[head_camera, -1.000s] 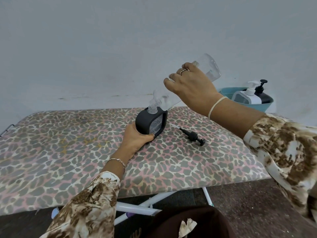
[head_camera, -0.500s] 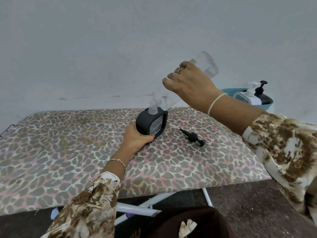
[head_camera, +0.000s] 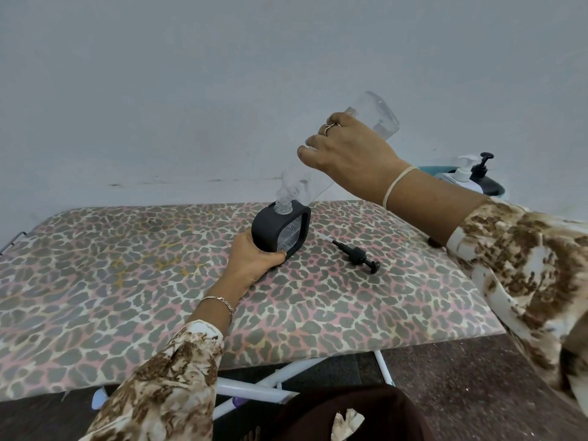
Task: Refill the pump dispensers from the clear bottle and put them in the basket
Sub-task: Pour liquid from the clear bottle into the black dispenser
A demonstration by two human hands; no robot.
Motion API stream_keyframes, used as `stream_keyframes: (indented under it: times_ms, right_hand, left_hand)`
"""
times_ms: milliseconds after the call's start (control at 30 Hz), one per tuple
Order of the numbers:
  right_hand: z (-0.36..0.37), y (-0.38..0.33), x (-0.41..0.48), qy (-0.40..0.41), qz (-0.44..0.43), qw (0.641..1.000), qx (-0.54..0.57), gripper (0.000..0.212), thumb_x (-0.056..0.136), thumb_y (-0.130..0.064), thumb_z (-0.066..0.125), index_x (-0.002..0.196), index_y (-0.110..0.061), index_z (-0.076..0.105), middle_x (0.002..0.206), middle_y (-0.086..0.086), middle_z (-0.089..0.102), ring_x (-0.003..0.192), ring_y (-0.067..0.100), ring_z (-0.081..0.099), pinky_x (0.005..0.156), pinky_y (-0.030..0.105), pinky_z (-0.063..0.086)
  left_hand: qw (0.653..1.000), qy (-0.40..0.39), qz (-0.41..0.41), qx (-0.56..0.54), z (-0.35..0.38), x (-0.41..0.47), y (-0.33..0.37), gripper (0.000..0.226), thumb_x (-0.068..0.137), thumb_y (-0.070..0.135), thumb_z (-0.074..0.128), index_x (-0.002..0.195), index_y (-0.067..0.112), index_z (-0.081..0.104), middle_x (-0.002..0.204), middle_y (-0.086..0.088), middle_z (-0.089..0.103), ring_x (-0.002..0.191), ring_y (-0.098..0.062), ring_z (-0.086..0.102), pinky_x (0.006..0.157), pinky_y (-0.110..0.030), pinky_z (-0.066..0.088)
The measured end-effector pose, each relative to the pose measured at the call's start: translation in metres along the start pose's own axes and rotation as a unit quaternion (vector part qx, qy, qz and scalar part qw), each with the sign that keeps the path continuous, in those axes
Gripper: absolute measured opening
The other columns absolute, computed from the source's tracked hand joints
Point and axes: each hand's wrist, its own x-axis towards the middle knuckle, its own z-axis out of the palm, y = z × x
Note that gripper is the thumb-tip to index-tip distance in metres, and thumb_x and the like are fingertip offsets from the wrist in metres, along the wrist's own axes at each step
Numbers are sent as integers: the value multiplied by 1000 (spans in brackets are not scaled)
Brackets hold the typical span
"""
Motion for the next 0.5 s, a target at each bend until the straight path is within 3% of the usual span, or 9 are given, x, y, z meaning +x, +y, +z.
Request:
stream_keyframes:
  times_ms: [267, 500]
  right_hand:
    - [-2, 4, 4, 1, -17, 1000, -2, 28, 88, 8, 36, 105, -10, 49, 86, 5, 61, 82, 30, 58, 91, 39, 40]
    - [0, 5, 6, 1, -25, 1000, -8, 28, 87, 8, 36, 103, -11, 48, 86, 4, 61, 80, 29, 58, 89, 38, 39]
  left_hand:
    - [1000, -4, 2, -5, 0, -2, 3, 47, 60, -5, 84, 82, 30, 61, 81, 18, 67, 70, 12, 64, 58, -4, 46]
    - [1000, -1, -6, 1, 0, -3, 4, 43, 60, -4, 83, 79, 28, 62, 72, 15, 70, 62, 5, 66, 52, -10, 49]
